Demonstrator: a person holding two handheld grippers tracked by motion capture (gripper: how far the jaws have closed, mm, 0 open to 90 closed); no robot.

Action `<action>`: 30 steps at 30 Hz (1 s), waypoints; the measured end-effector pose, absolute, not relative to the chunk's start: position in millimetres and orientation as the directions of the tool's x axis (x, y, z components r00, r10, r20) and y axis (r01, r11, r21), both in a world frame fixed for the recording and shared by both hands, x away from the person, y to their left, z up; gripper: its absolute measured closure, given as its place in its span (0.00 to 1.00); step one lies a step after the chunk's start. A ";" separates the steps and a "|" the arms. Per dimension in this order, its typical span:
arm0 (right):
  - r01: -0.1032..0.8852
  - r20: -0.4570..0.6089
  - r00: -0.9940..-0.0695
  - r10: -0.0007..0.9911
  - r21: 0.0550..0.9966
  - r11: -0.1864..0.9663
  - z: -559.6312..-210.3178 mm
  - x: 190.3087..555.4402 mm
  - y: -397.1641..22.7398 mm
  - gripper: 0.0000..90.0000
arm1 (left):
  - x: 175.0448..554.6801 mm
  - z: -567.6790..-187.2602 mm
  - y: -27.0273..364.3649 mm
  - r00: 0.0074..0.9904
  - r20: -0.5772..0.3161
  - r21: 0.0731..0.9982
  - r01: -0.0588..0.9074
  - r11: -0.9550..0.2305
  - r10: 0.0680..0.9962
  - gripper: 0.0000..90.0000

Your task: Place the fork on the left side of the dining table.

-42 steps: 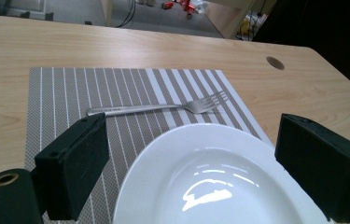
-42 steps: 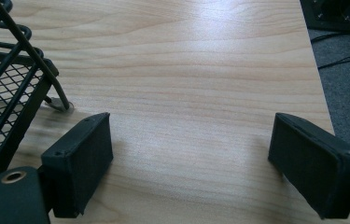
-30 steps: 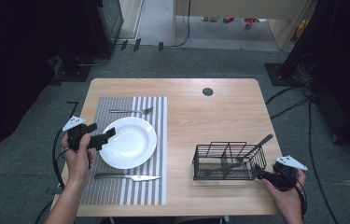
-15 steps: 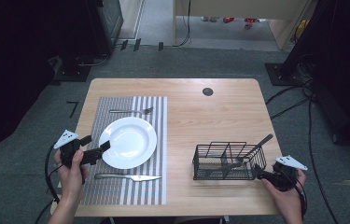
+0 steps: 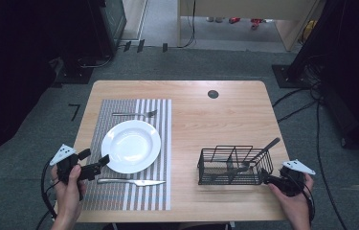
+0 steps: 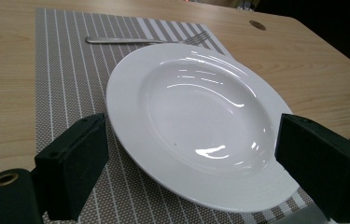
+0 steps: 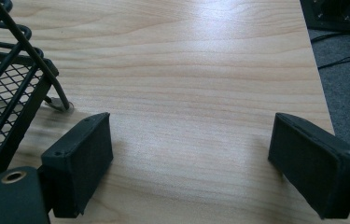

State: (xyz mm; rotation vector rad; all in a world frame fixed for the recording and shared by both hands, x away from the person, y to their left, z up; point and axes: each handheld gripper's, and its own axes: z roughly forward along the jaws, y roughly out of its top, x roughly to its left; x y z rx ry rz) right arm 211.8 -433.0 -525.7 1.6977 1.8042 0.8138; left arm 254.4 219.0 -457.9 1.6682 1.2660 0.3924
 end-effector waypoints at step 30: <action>0.680 0.027 -0.071 0.997 0.733 0.029 -525.7 211.7 -432.9 0.15 | 229.8 -496.8 243.0 0.346 -0.140 0.791 0.603 -0.105 0.928 0.12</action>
